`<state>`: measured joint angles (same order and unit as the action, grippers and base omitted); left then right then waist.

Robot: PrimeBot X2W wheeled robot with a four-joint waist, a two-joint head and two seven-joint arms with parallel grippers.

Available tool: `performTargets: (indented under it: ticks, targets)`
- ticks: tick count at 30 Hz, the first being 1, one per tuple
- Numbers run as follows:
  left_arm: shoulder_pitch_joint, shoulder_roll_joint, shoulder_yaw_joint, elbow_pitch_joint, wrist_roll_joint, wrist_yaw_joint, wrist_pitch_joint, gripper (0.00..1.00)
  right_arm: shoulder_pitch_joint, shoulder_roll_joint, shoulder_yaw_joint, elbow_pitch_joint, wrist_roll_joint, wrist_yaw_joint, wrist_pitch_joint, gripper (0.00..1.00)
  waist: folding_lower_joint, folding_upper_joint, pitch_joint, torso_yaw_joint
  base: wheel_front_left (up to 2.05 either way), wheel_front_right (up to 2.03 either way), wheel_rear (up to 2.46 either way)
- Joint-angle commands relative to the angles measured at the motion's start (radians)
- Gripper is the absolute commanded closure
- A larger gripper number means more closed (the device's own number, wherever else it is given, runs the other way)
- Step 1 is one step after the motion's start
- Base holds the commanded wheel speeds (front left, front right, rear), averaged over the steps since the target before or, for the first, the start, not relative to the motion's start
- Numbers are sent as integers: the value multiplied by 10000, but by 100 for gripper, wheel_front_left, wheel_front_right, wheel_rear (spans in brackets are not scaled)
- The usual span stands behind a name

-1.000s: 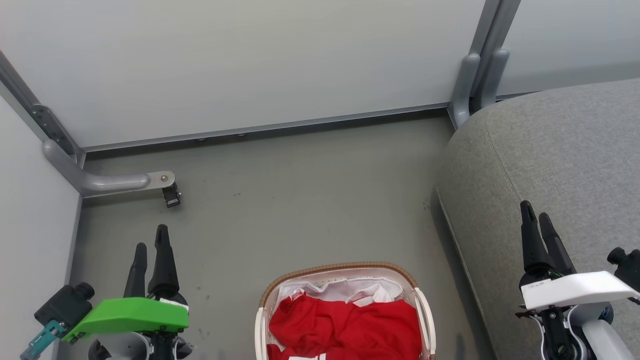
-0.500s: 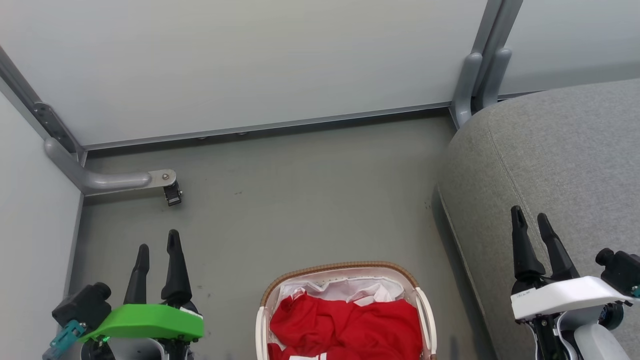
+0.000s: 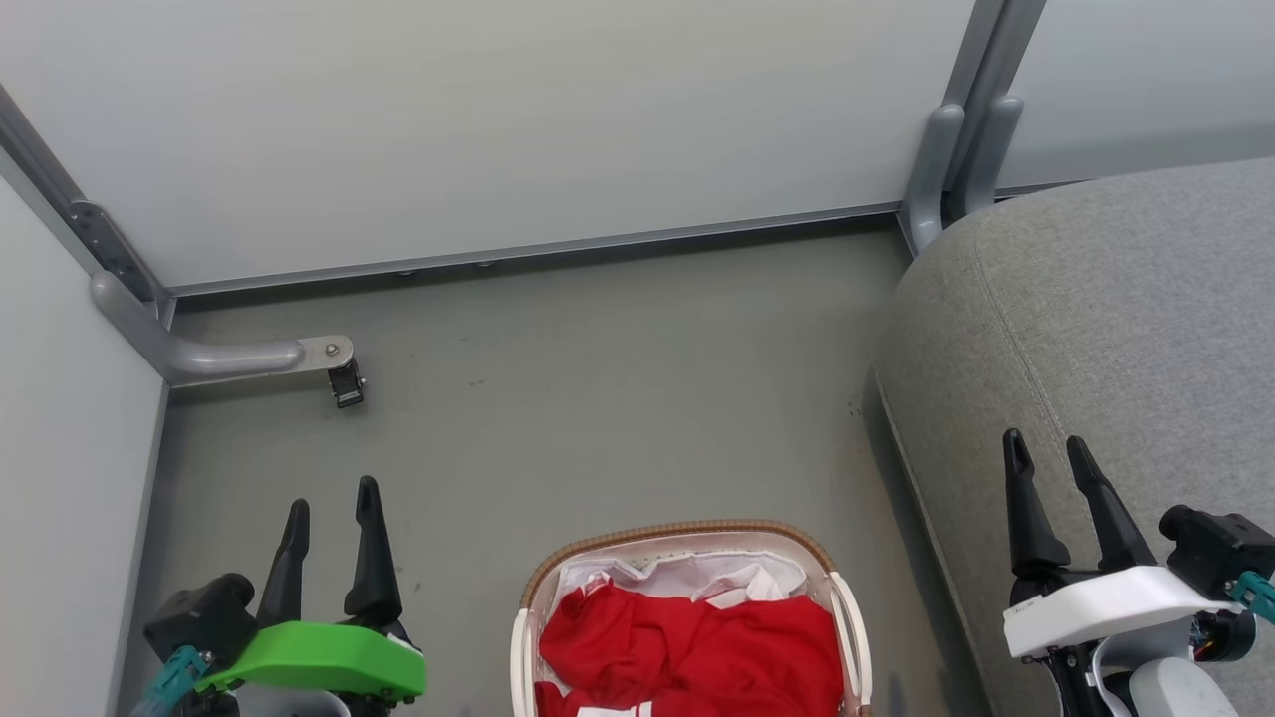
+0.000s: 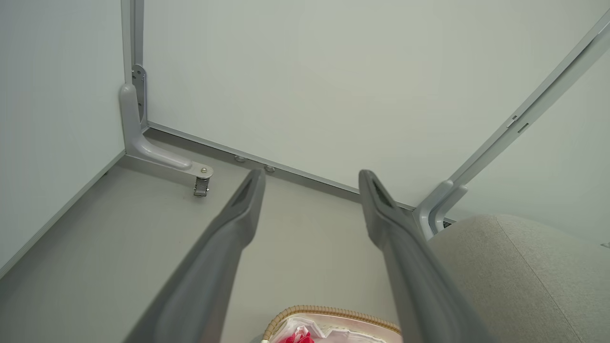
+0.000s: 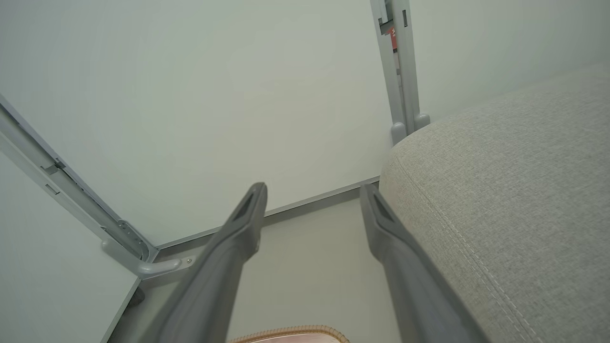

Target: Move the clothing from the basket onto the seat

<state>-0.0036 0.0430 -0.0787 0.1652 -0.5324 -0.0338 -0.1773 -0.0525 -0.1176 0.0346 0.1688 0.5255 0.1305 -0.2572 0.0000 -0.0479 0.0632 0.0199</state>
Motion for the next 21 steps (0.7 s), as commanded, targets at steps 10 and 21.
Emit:
performTargets:
  ticks: [10,21]
  targets:
    - [227,84,-128,180,999,27,-298,0,170,180,-193,-19,-1502,3,-61,0,0,0,-14,40,0,0,0]
    - [358,91,-235,429,1665,51,-510,0,230,362,-500,-20,-2748,2,-67,0,0,0,-31,149,0,0,0]
